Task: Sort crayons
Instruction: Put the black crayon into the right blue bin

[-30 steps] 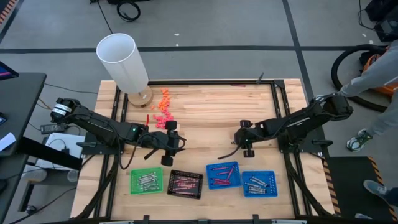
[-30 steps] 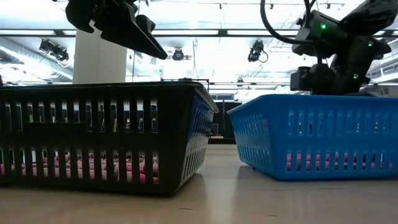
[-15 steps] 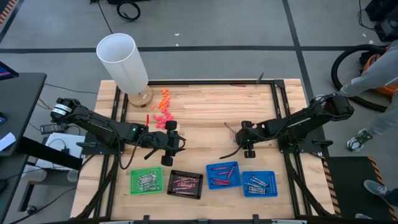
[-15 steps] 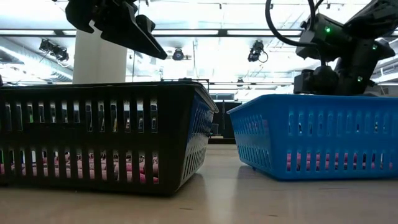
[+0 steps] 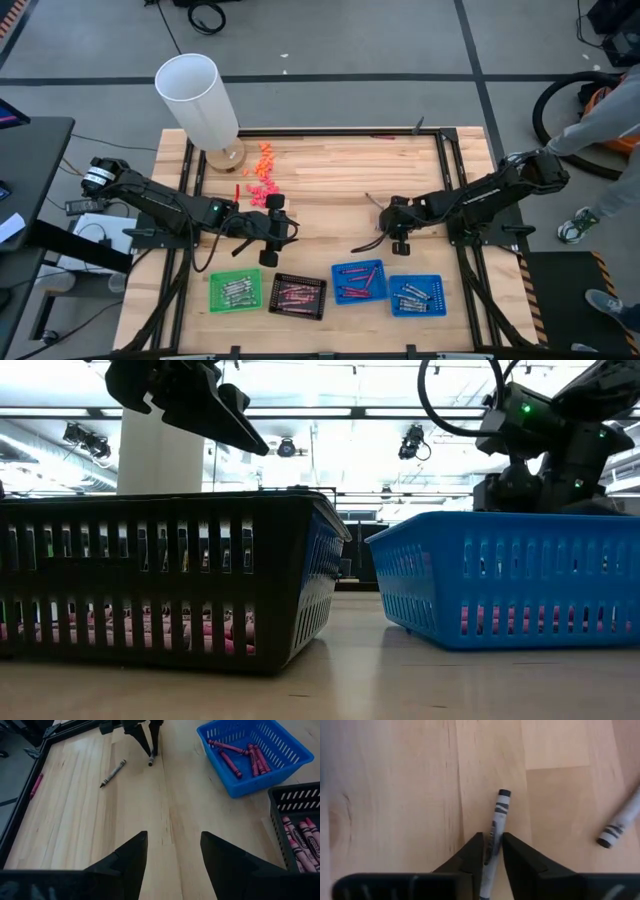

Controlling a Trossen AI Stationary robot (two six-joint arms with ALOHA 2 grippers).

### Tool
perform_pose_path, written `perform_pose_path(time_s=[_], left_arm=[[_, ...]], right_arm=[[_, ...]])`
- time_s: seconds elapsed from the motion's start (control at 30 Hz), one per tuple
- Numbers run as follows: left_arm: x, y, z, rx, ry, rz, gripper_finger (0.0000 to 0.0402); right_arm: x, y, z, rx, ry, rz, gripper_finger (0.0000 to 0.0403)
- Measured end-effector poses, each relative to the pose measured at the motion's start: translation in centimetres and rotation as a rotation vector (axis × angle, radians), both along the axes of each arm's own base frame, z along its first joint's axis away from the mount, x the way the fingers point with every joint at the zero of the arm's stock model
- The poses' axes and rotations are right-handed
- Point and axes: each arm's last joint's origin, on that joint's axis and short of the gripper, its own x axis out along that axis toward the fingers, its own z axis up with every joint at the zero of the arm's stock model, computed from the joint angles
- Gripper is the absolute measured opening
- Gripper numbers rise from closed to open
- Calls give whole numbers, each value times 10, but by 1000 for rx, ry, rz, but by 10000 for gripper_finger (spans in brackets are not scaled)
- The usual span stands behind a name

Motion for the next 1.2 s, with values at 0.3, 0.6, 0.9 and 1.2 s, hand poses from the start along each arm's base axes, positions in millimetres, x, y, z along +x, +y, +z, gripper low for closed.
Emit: perform_pose_path(time_s=[0.3, 0.6, 0.9, 1.2], left_arm=[[0, 0, 0, -4, -1, 3, 194], [0, 0, 0, -2, -1, 2, 194], [2, 0, 2, -8, -32, 0, 194], [2, -1, 3, -11, -41, 0, 194]], right_arm=[[0, 0, 0, 24, 2, -35, 26], [-9, 4, 12, 76, -15, -62, 39], [-1, 33, 63, 115, -89, -6, 39], [-4, 72, 101, 253, -157, 60, 39]])
